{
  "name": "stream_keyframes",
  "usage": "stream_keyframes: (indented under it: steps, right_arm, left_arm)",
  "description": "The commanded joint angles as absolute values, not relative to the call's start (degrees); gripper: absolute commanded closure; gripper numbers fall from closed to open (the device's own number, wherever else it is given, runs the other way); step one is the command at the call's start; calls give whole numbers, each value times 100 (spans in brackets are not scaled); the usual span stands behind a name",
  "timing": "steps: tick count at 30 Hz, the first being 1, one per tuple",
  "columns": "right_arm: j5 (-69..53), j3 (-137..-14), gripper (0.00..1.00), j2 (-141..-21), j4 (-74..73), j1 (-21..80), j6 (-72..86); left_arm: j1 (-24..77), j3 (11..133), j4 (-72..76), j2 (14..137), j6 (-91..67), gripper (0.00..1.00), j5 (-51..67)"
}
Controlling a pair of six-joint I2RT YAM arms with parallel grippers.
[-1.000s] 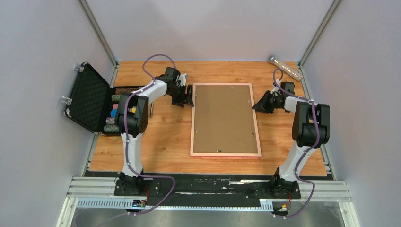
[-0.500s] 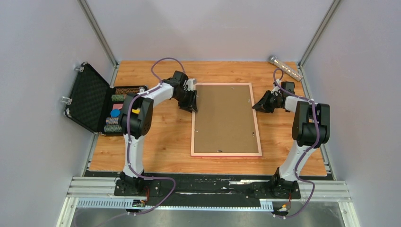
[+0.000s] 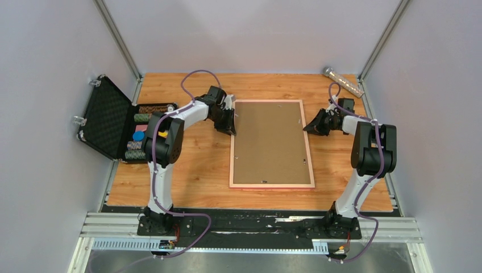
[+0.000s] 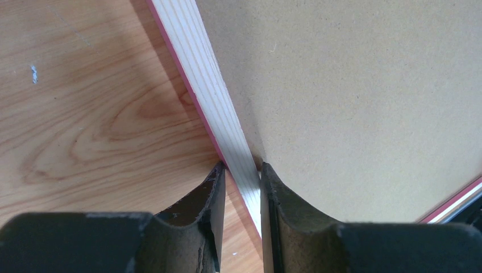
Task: Put the photo into the frame
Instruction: Install the photo frame at the center of the board.
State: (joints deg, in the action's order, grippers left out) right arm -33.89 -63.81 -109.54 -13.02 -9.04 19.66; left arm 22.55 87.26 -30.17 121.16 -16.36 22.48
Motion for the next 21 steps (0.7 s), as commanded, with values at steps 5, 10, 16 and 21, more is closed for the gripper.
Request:
stream_keyframes:
  steps: [5,10,16,21]
  right_arm:
    - [-3103,-6543,65,-11095,-1204,-967,1837]
    - [-3115,-6586,55,-11026,-1230,-967,1824]
    - [-3138,-6772,48,-11033,-1329,-943,1824]
    - [-2903,-7171,47,-11206,-1591,-782,1717]
  left_arm:
    - [2310,8561,-3122,12170,-1531,77,1845]
    - [2281,8570,-3106,12173,-1553,84,1827]
    - [2276,8584,-3098,12213,-1556,90,1832]
    - [2276,8636,-3151,12259,-1540,100,1851]
